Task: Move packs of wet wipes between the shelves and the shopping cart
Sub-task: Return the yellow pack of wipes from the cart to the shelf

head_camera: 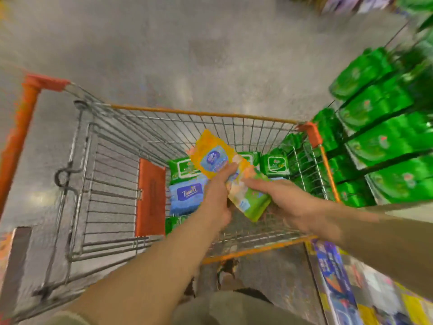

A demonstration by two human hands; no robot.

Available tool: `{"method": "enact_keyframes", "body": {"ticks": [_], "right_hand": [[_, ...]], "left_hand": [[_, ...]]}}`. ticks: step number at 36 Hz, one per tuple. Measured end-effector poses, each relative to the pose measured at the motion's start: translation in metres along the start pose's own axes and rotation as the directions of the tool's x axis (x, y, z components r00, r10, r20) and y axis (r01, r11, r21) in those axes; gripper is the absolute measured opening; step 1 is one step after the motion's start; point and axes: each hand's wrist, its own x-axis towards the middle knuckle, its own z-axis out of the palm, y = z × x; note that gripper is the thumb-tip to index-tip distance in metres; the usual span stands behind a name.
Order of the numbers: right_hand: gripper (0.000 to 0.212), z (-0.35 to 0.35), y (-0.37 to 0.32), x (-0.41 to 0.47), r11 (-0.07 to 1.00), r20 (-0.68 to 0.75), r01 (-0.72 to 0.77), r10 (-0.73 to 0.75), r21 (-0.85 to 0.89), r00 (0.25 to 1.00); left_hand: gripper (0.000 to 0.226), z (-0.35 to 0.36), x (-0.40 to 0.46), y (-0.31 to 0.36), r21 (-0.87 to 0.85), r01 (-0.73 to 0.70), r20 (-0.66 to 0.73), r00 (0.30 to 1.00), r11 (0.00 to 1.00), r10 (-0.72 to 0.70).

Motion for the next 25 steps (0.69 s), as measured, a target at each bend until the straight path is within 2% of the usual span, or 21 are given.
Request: {"method": "enact_keyframes", "body": {"ticks": [1,3,5,7,10,12,13,14,15,16,21,23,25], "right_hand": [[0.080,-0.002,-0.006,-0.009,0.997,-0.042,0.053,-0.055,-0.051,0.998],[0.113,-0.005,-0.020,-0.030,0.984,-0.115,0.133,-0.147,-0.122,0.982],[0.126,-0.006,-0.034,-0.056,0.963,-0.155,0.214,-0.239,-0.161,0.959],[0.126,-0.005,-0.045,-0.087,0.936,-0.184,0.305,-0.335,-0.175,0.924],[0.113,-0.003,-0.056,-0.136,0.884,-0.208,0.423,-0.460,-0.200,0.863],[0.087,-0.011,-0.053,-0.162,0.861,-0.253,0.482,-0.508,-0.163,0.823],[0.081,-0.014,-0.051,-0.176,0.851,-0.282,0.504,-0.525,-0.149,0.803],[0.090,-0.018,-0.049,-0.190,0.844,-0.304,0.518,-0.534,-0.139,0.789],[0.096,-0.023,-0.045,-0.204,0.845,-0.342,0.518,-0.529,-0.131,0.777],[0.092,-0.026,-0.040,-0.218,0.841,-0.365,0.524,-0.533,-0.133,0.763],[0.043,-0.043,-0.009,-0.292,0.792,-0.463,0.603,-0.573,-0.101,0.676],[0.028,-0.049,0.008,-0.327,0.767,-0.514,0.632,-0.589,-0.113,0.623],[0.025,-0.060,0.030,-0.357,0.755,-0.590,0.648,-0.570,-0.101,0.572]], "left_hand": [[0.028,0.006,-0.007,0.009,0.037,-0.027,0.032,0.999,0.999,0.026],[0.042,0.018,-0.022,0.025,0.091,-0.094,0.104,0.991,0.991,0.084],[0.050,0.034,-0.043,0.039,0.164,-0.157,0.195,0.973,0.974,0.124],[0.050,0.049,-0.064,0.047,0.237,-0.217,0.293,0.945,0.947,0.143],[0.050,0.075,-0.097,0.052,0.329,-0.303,0.459,0.879,0.894,0.129],[0.060,0.092,-0.117,0.048,0.374,-0.348,0.547,0.831,0.860,0.098],[0.066,0.102,-0.128,0.045,0.391,-0.365,0.584,0.808,0.845,0.079],[0.067,0.112,-0.139,0.041,0.405,-0.377,0.613,0.788,0.833,0.058],[0.066,0.123,-0.151,0.036,0.415,-0.379,0.639,0.769,0.828,0.031],[0.065,0.133,-0.161,0.030,0.423,-0.378,0.662,0.749,0.824,0.003],[0.092,0.184,-0.217,-0.013,0.441,-0.422,0.702,0.712,0.792,-0.012],[0.088,0.201,-0.239,-0.036,0.454,-0.434,0.735,0.676,0.778,-0.052],[0.083,0.215,-0.262,-0.061,0.476,-0.447,0.769,0.630,0.758,-0.111]]}}
